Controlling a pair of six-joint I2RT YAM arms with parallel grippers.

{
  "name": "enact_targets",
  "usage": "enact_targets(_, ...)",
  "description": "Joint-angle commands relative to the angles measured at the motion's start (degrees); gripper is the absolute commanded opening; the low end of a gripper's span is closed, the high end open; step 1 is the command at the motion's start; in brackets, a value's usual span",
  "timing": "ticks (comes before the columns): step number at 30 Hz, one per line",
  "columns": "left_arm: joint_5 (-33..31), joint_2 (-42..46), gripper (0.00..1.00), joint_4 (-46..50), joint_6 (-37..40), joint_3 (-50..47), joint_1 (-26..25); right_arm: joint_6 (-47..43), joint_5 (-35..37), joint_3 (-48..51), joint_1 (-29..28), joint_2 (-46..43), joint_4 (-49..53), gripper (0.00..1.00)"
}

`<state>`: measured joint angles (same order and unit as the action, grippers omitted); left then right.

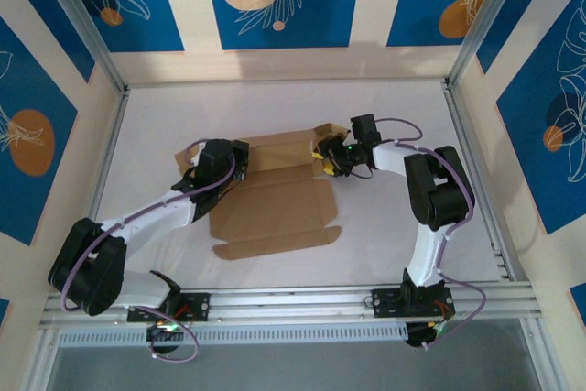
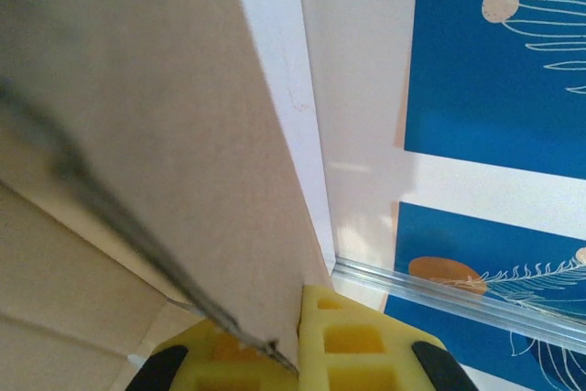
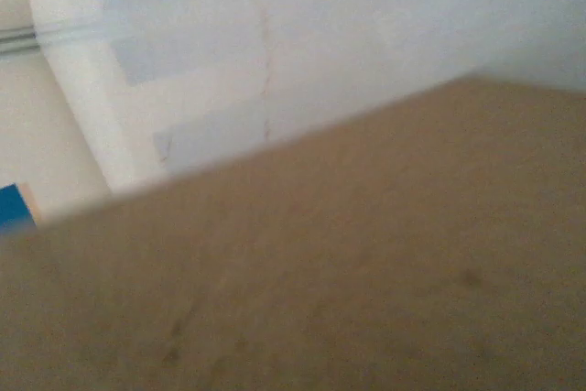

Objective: Fold the paper box

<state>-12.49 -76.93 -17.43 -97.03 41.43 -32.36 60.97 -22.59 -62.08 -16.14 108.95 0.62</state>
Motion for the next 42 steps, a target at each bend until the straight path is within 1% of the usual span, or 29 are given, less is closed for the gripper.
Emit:
enact_targets(1,1.9,-0.3,0.00,2.7,0.8,-1.3,-1.5,2.2,-4.8,1.2,-2.1,-0.9,-2.5,0.52)
enact_targets(5,1.9,-0.5,0.00,2.5,0.8,-1.3,-1.6,2.9,-4.5,1.1,-3.5,-0.1,-3.1,0.52)
enact_targets(9,1.9,-0.6,0.00,2.4,0.7,-1.4,-1.8,2.7,-2.7,0.2,-4.7,0.9,-2.0,0.51)
enact_targets(11,1.9,-0.7,0.00,2.1,0.6,-1.5,-1.8,1.4,-0.6,-1.0,-5.4,1.6,0.3,0.50)
enact_targets(15,2.0,-0.4,0.00,2.2,0.7,-1.7,-1.9,-1.9,5.9,-3.5,-7.0,3.1,7.4,0.47)
enact_targets(19,1.9,0.0,0.00,2.5,0.9,-1.8,-2.0,-2.7,11.2,-2.9,-7.5,4.1,9.9,0.45)
enact_targets(24,1.8,0.1,0.00,2.2,0.9,-1.8,-2.0,-3.3,15.7,-2.0,-8.7,5.4,11.6,0.44)
enact_targets(29,1.2,0.2,0.00,2.5,1.2,-1.6,-2.0,-3.1,14.8,-1.6,-8.9,5.1,10.5,0.44)
enact_targets(33,0.0,0.8,0.00,3.2,1.5,-1.6,-1.9,-3.6,13.2,0.5,-7.7,-0.1,8.2,0.46)
enact_targets(38,-2.3,1.3,0.00,4.3,3.0,-1.3,-1.9,-8.6,8.2,2.4,-6.3,-6.7,8.4,0.49)
enact_targets(42,-3.9,1.3,0.00,3.5,5.0,-2.1,-2.0,-13.2,6.4,4.9,-6.5,-11.9,10.2,0.49)
